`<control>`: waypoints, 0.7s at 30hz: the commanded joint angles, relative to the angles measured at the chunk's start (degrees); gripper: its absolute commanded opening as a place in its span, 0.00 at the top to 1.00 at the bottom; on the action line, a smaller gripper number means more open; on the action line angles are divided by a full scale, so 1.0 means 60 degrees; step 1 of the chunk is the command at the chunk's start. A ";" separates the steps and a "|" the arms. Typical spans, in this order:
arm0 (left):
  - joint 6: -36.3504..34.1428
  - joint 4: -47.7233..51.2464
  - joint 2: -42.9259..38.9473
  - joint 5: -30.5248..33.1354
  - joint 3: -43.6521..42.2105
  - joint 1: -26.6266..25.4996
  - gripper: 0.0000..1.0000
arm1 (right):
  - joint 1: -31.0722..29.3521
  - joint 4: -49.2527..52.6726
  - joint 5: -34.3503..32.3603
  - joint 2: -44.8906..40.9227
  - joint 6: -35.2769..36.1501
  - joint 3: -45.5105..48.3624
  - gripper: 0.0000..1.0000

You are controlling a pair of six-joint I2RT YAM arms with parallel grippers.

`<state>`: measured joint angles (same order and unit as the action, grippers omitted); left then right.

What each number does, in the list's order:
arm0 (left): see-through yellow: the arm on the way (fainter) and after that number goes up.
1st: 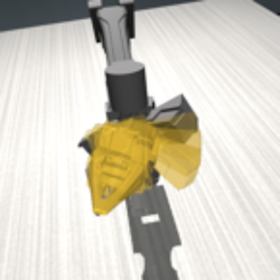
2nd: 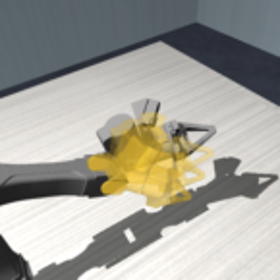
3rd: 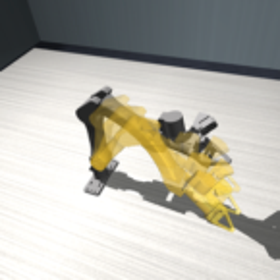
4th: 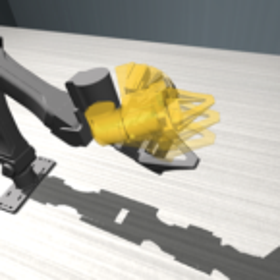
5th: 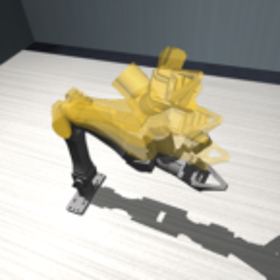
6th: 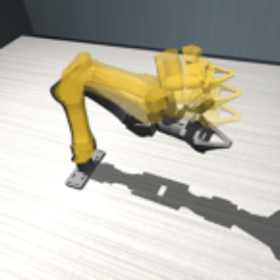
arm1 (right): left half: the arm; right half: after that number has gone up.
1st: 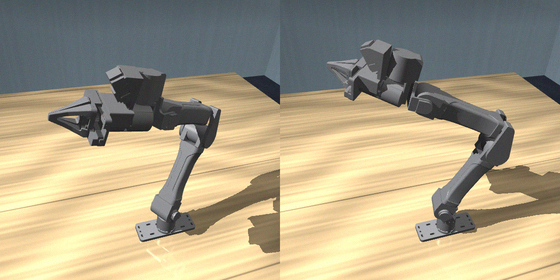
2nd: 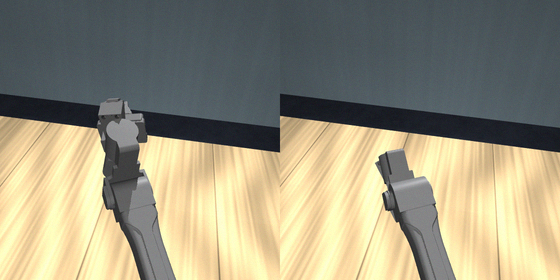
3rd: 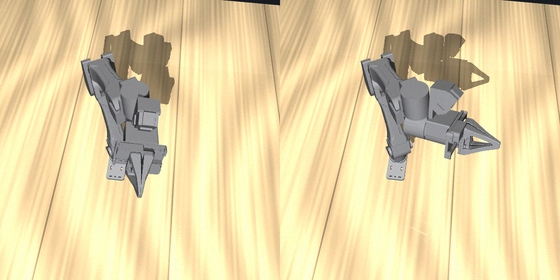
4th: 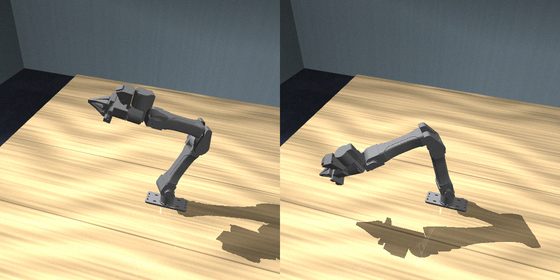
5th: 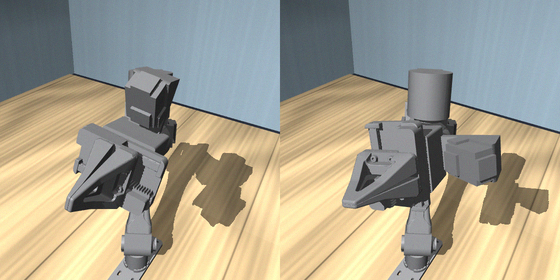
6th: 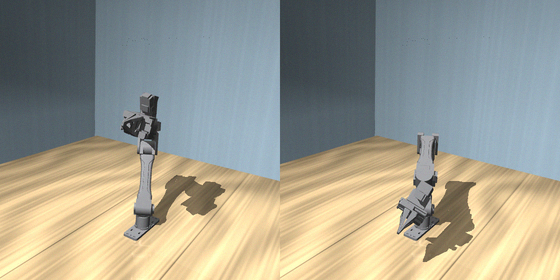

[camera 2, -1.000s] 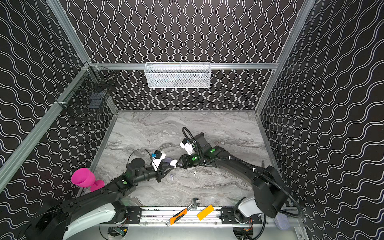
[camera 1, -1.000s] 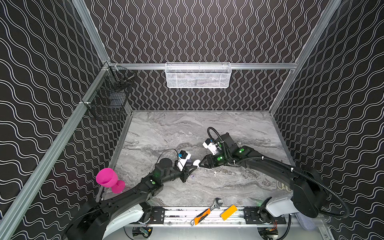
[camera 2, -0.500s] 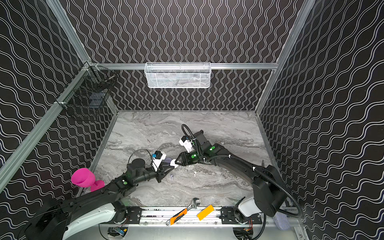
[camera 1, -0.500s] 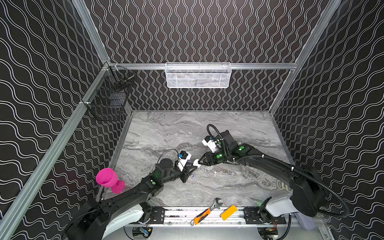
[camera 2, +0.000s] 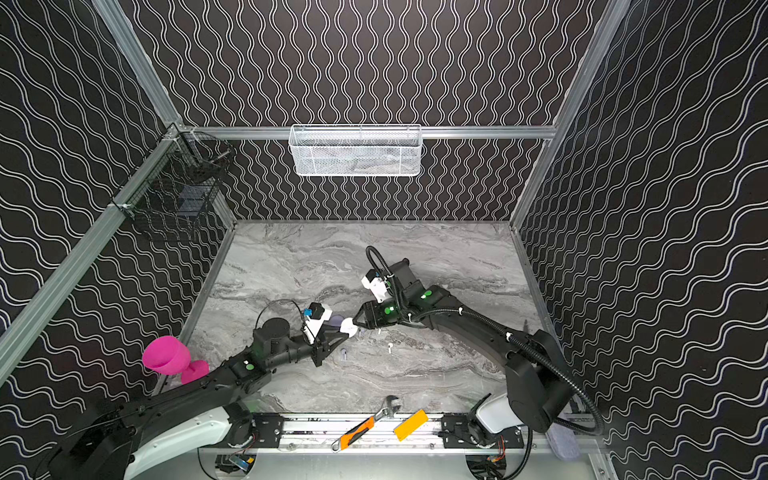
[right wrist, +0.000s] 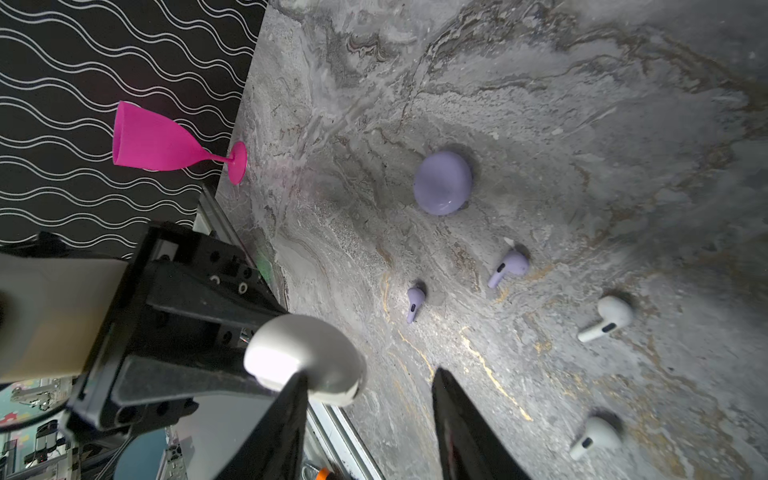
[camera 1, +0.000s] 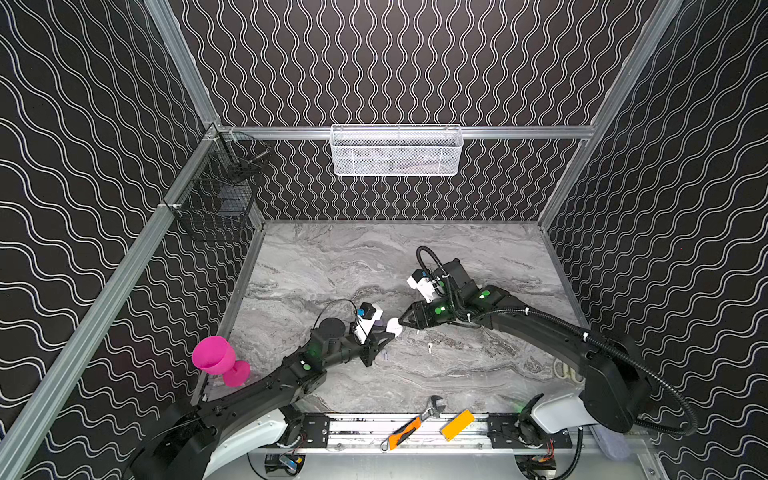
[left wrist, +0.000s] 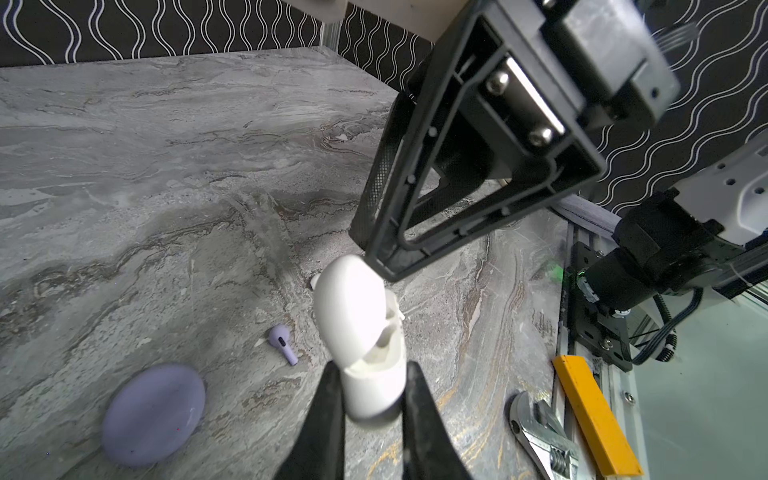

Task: Insert the wireless bluetooth earbuds into the charging case
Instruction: 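Pull the right gripper away from the left gripper to open the lid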

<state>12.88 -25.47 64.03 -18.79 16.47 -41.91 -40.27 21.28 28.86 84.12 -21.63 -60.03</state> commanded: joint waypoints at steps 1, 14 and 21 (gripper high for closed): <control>-0.0314 -0.0272 -0.0053 -0.0078 0.0056 -0.0017 0.96 | 0.0018 0.0233 -0.0396 -0.0201 -0.0005 -0.0065 0.49; -0.0360 -0.0149 -0.0234 0.0143 0.0031 -0.0017 0.96 | -0.0039 0.0155 0.0522 -0.0955 0.0093 0.0425 0.51; -0.0396 -0.0250 -0.0139 0.0026 0.0062 -0.0017 0.97 | -0.0297 0.0197 0.0737 -0.0675 0.0192 0.0425 0.50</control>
<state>11.62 -25.54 62.98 -18.26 16.47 -42.02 -41.65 22.74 32.05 79.13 -21.21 -57.56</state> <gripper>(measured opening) 0.192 0.497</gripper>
